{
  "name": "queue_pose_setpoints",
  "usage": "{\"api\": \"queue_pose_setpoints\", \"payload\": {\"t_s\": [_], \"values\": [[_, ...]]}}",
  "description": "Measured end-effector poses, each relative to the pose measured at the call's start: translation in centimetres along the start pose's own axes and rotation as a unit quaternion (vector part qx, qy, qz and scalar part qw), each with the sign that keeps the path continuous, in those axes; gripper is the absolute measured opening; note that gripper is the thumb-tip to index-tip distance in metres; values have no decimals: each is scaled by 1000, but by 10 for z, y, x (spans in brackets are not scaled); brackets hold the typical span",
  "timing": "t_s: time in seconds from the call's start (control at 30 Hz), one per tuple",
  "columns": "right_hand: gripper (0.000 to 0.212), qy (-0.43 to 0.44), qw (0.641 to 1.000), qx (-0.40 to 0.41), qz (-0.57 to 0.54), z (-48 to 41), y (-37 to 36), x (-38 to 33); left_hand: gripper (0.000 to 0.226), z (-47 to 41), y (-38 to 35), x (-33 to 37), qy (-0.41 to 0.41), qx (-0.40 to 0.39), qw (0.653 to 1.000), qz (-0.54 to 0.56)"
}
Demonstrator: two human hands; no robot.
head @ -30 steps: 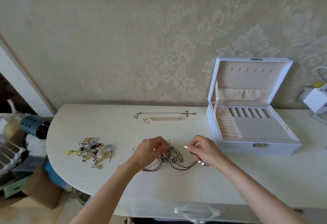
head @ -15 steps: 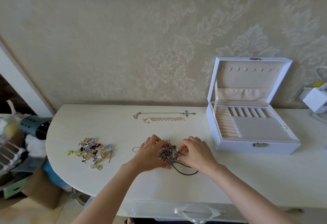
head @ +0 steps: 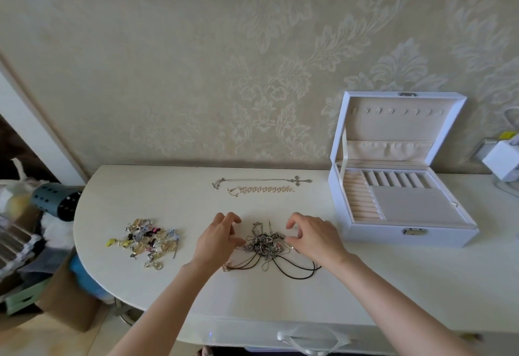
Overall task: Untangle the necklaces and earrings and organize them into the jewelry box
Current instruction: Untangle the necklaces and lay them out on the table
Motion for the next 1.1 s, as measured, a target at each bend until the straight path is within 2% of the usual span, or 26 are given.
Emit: {"api": "queue_pose_setpoints", "payload": {"t_s": [0.07, 0.13, 0.27, 0.4, 0.47, 0.57, 0.7, 0.83, 1.0, 1.1], "values": [[10, -3, 1000, 2, 2, 0, -3, -1, 23, 0, 1, -3, 9, 1, 1000, -22], [11, -20, 1000, -5, 16, -2, -2, 4, 9, -1, 4, -7, 16, 9, 999, -40], [15, -31, 998, -43, 35, -7, 4, 8, 15, -2, 8, -12, 14, 26, 999, -28], [5, 15, 998, -3, -56, -14, 6, -10, 16, 0, 1, 12, -77, 15, 997, 13], [18, 50, 996, -29, -69, -14, -1, -21, 22, 3, -8, 20, -104, -23, 994, -1], [17, 51, 997, -45, -41, -13, -9, -20, 28, 4, -13, 18, -88, -47, 995, -14], [7, 11, 998, -44, -37, -12, -8, -6, 18, 2, -6, 7, -48, -57, 997, 7], [17, -36, 996, -47, -62, -9, -5, 4, 36, 1, 2, 1, -40, -67, 997, 23], [24, 13, 999, -21, -33, -8, -2, -6, 21, 1, 12, 0, 44, -49, 979, 193], [24, 53, 993, -13, -108, -8, -3, -30, 14, 2, 16, 8, 56, -49, 963, 259]]}}
Point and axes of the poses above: each hand's wrist, its own z-axis away from the middle knuckle, its own y-axis out of the back of the hand, x = y × z, the point moved 6 cm from there along -z, towards the middle knuckle, and after that the axes turned 13 degrees about x, right-handed, at the moved point
